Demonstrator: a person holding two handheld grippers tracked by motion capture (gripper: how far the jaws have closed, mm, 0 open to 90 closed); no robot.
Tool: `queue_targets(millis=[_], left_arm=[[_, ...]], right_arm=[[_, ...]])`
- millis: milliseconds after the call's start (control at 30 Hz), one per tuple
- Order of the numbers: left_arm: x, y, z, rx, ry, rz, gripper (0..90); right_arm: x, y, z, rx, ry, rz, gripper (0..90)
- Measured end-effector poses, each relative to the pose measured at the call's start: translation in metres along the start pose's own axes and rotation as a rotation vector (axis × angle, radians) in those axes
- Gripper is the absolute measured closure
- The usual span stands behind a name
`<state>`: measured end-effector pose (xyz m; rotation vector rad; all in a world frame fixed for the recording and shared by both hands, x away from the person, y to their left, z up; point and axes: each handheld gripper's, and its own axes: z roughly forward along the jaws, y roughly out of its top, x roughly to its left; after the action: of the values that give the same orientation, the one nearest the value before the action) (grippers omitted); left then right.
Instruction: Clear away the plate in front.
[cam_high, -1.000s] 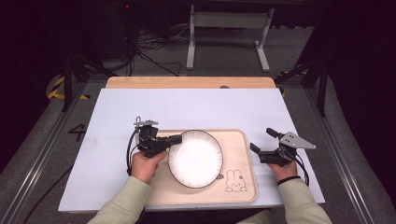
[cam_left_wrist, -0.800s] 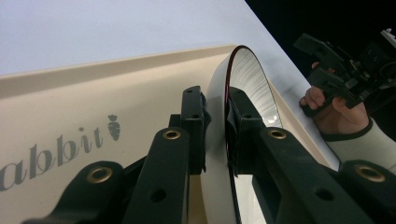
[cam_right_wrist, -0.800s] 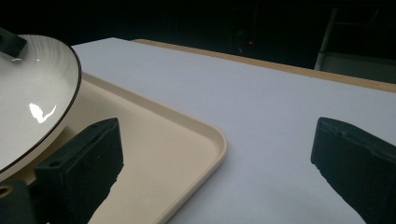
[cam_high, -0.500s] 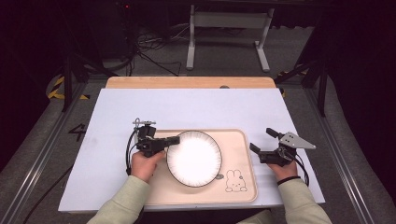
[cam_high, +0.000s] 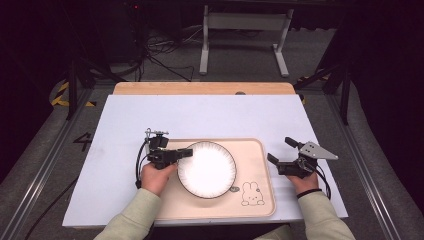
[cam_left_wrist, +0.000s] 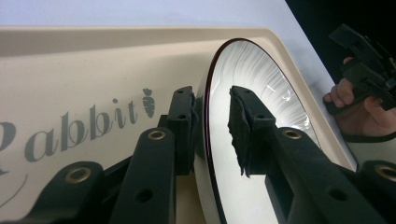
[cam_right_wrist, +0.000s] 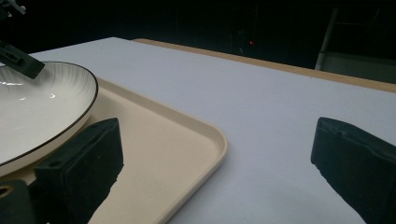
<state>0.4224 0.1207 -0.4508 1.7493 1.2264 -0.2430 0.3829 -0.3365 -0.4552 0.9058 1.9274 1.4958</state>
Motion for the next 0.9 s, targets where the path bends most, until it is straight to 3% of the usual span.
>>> queue_targets(millis=[300,500,567,733,900], left_arm=[[0.004,0.001,0.005,0.058,0.015,-0.015,62.3],[0.009,0.001,0.005,0.079,-0.024,-0.044,55.9],[0.009,0.002,0.004,0.078,-0.021,-0.031,55.1],[0.007,0.003,-0.004,0.045,0.029,0.012,52.2],[0.003,0.004,-0.012,-0.026,0.007,0.062,47.0]], right_arm=[[0.0,0.0,0.0,-0.001,0.0,0.0,2.6],[0.0,0.0,0.0,-0.002,0.002,0.0,2.6],[0.0,0.0,0.0,-0.004,0.002,0.001,2.6],[0.0,0.0,0.0,-0.005,0.001,0.001,2.6],[0.0,0.0,0.0,-0.004,0.001,0.003,2.6]])
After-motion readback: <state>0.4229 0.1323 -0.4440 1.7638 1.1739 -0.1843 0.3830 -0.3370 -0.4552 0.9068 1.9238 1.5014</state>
